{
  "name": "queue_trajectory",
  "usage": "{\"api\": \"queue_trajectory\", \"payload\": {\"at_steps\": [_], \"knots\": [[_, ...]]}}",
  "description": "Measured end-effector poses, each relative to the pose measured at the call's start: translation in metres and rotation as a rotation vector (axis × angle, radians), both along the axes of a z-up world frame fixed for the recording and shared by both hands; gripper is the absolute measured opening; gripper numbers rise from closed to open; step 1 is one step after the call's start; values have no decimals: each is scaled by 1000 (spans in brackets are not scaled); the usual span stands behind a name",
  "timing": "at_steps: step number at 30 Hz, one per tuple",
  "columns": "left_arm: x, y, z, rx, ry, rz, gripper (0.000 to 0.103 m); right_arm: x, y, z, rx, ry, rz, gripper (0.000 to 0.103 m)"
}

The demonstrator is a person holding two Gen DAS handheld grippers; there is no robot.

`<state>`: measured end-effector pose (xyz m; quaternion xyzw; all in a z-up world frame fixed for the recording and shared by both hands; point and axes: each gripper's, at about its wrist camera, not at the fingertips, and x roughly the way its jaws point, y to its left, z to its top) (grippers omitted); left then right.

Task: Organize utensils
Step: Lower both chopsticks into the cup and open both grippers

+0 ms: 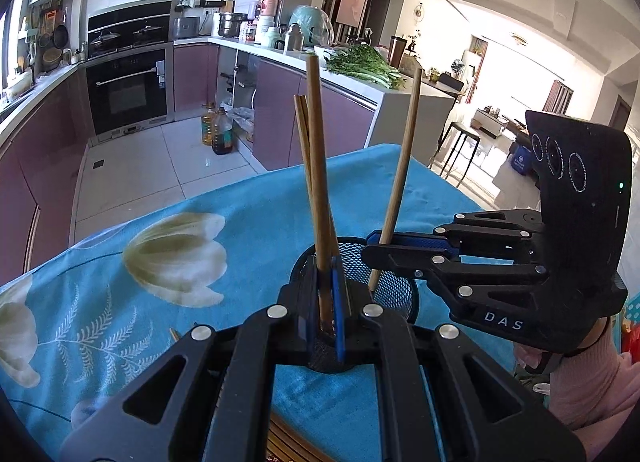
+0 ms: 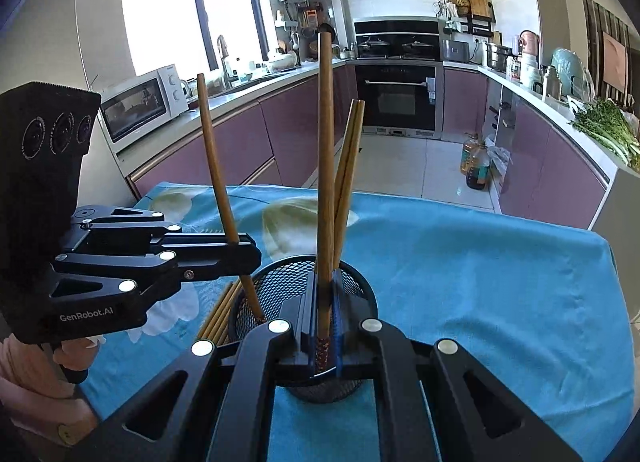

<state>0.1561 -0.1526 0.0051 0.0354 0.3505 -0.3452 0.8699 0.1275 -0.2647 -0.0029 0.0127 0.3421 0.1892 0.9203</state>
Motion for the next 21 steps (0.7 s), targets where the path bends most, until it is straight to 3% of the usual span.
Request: {"api": "queue_trajectory", "payload": {"at_steps": [11, 15, 18, 21], "knots": [[19, -3, -12, 10, 28, 32, 11, 13, 4, -3, 16, 18, -28, 8], [16, 2, -10, 6, 2, 51, 16, 14, 3, -3, 25, 17, -42, 8], [9, 13, -5, -6, -29, 84, 23, 13, 0, -2, 37, 9, -57, 14], [-2, 28, 2, -25, -71, 115, 27, 6, -5, 2, 55, -18, -68, 26]]}}
